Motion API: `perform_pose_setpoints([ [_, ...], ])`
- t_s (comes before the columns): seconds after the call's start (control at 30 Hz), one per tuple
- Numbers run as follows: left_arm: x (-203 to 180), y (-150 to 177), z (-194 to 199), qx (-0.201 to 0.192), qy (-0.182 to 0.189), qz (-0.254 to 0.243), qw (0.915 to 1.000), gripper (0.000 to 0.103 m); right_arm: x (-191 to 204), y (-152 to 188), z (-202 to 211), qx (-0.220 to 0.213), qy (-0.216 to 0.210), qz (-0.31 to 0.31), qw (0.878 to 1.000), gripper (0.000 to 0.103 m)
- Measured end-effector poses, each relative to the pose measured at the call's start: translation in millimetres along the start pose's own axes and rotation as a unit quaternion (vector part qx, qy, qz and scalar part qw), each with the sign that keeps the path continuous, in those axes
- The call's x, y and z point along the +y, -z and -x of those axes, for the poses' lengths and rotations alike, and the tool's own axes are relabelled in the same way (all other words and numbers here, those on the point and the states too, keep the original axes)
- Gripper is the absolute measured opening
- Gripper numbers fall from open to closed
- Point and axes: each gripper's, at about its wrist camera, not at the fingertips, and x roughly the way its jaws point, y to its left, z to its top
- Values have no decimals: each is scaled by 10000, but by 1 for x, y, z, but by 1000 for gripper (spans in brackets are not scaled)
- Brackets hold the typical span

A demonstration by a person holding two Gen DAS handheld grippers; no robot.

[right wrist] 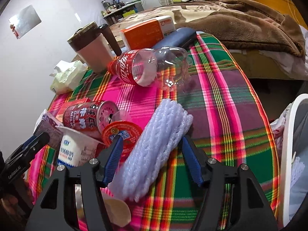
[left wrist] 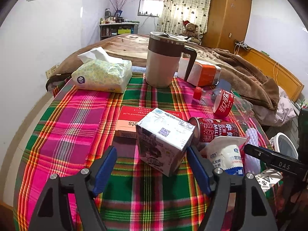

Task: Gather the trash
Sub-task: 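Grasp the white milk box with the left gripper while the right gripper grasps another foam mesh net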

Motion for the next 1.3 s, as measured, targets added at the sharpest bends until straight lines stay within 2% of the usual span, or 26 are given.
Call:
perform_pose_setpoints([
  [0.27,2,-10,-9,-21,13,-48,10000,75,16,-2,-5,-24,233,634,9977,64],
  [0.33,1,-12,-13,-8,39,-73,10000,76,17,-2,-4,-34,258,699,9972,61],
  [0.43,1,-16,-18,-9,129,-16,9999,76,14,-1,-3,-72,377,734,9966,50],
  [0.77,-4,-15,-29,58,196,122,9997,75,12,2,0,-138,358,730,9966,36],
  [0.93,-12,-15,-25,33,217,-1,9998,53,11,5,5,-235,400,729,9963,31],
  [1.3,-13,-12,-5,-140,18,3,9999,53,6,5,19,-454,301,646,9964,28],
])
